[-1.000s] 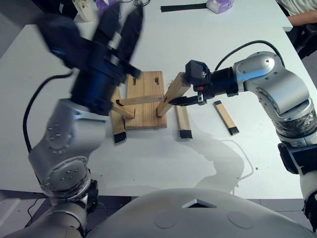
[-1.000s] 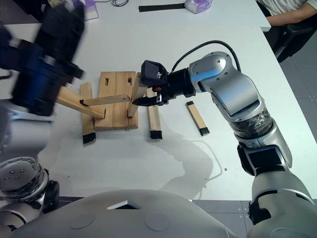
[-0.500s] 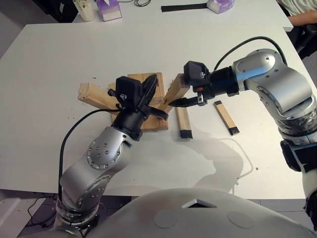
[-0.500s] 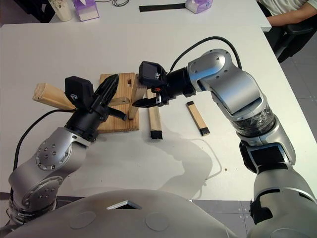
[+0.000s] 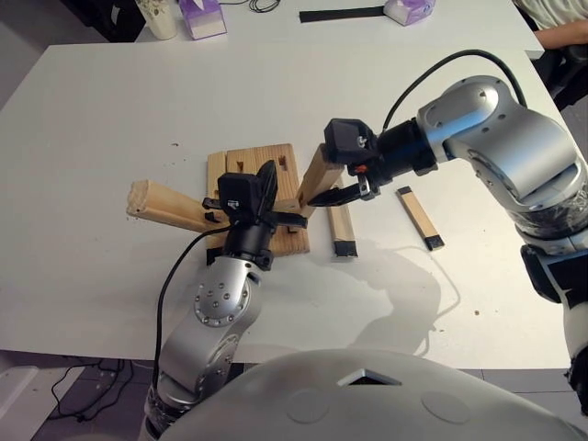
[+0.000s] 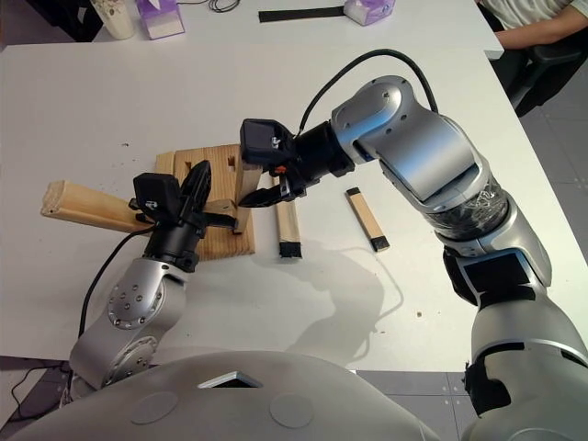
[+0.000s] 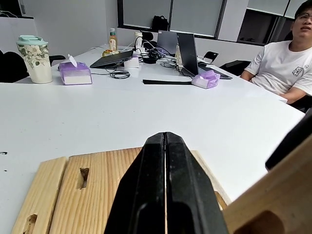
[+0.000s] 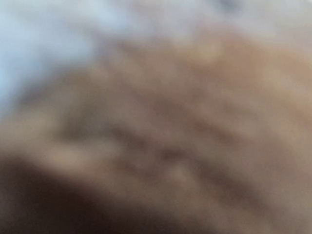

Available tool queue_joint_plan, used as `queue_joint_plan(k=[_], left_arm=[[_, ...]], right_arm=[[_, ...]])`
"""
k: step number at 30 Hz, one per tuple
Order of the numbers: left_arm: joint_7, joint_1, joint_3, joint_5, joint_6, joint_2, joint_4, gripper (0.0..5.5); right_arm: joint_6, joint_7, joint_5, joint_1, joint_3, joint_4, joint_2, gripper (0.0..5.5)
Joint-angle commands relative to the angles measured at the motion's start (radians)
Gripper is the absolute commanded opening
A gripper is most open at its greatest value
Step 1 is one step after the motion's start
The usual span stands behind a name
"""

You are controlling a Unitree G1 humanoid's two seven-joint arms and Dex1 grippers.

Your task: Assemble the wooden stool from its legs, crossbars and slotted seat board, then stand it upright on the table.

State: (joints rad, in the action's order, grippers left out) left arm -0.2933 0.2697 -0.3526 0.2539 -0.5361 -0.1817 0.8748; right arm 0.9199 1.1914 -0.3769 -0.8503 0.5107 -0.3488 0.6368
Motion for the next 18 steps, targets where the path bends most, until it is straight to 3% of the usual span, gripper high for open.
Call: queue_joint_plan(k=[1,3,9,18], left_arm=[[0.035,-0.031,0.04,0.049,0.025,0.064,0.083,0.0],[0.07,-0.056,0.074,0.212,0.059,0.105,0.153,0.0],[0.117,-0.026,0.197,0.329,-0.014,-0.004,0.16,0.0],[0.125,0.089,0.08,0.157,-0.048,-0.048,0.082,0.0]], right_arm=[[-0.022,0.031,0.012,0.068,0.052,-0.001,0.044,2.0],[-0.019,0.008,0.011,0.091,0.041,-0.014,0.047,2.0],[0.0,-0.04,-0.007,0.135,0.032,-0.073,0.041,2.0],[0.042,-0.048,-0.047,0.083,0.037,-0.081,-0.002,2.0]])
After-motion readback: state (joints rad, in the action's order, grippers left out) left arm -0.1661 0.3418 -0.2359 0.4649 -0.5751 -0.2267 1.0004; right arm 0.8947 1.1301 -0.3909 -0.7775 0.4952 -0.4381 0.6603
